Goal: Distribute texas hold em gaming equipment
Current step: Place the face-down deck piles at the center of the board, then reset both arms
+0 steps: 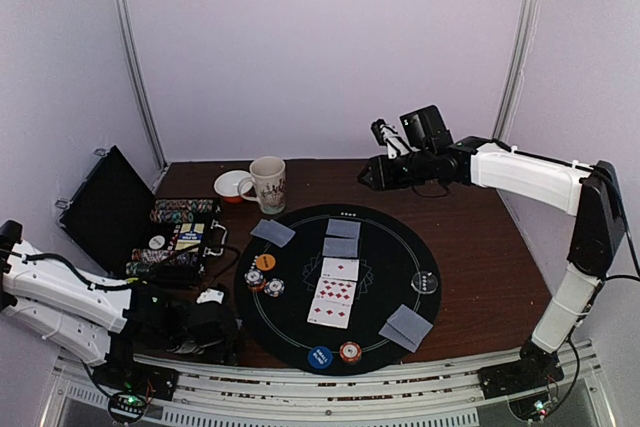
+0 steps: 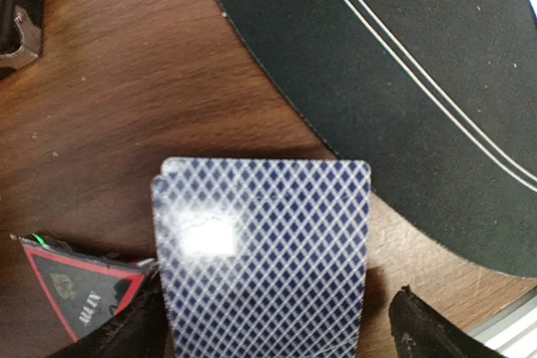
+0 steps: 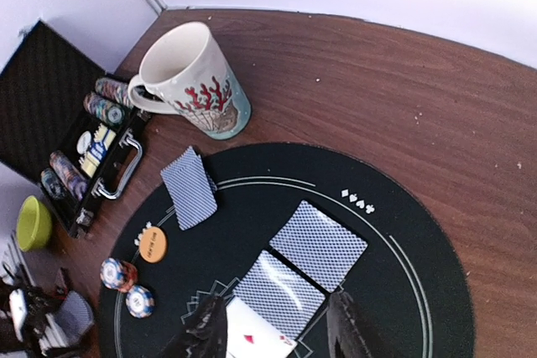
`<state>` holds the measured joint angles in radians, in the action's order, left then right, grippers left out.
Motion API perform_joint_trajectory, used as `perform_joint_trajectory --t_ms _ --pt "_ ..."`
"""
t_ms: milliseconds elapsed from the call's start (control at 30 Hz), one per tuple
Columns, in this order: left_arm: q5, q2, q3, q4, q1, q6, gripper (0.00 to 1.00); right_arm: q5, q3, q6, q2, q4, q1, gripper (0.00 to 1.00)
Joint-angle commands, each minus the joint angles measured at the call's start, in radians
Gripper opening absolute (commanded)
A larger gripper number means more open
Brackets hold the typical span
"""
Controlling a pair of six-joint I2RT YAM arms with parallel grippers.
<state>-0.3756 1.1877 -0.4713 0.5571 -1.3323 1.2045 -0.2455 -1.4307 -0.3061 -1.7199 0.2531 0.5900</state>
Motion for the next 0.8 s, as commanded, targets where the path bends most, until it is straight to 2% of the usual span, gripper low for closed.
perform_joint_trajectory --t_ms 0,33,67,300,400,500,600,667,767 --pt "-0.059 -0.024 -0.094 0.085 -0.002 -0.052 0.98 -0.007 0.001 0.008 0.055 -0.004 -0.025 0.89" --pt "-0.078 -0.028 -0.122 0.104 -0.002 -0.071 0.98 -0.003 0.002 0.014 0.062 -0.003 -0.031 0.99" --pt "-0.096 -0.032 -0.154 0.121 -0.002 -0.087 0.98 0.003 0.004 0.018 0.066 -0.001 -0.039 1.0" --pt "-0.205 -0.054 -0.393 0.255 0.007 -0.206 0.98 0.016 0.058 0.039 0.151 -0.005 -0.147 1.0" --pt "-0.251 -0.073 -0.483 0.278 0.073 -0.29 0.98 -0.009 0.119 0.034 0.204 -0.041 -0.235 1.0" --pt "-0.233 -0.121 -0.528 0.203 0.257 -0.46 0.98 -0.05 0.221 0.011 0.268 -0.14 -0.363 1.0" --pt "-0.189 -0.192 -0.511 0.002 0.491 -0.625 0.98 -0.063 0.353 -0.016 0.341 -0.256 -0.481 1.0" --pt "-0.176 -0.22 -0.494 -0.113 0.659 -0.686 0.98 -0.058 0.457 -0.051 0.392 -0.357 -0.564 1.0" --pt "-0.108 -0.205 -0.475 -0.253 0.839 -0.76 0.98 -0.027 0.645 -0.084 0.475 -0.523 -0.666 1.0"
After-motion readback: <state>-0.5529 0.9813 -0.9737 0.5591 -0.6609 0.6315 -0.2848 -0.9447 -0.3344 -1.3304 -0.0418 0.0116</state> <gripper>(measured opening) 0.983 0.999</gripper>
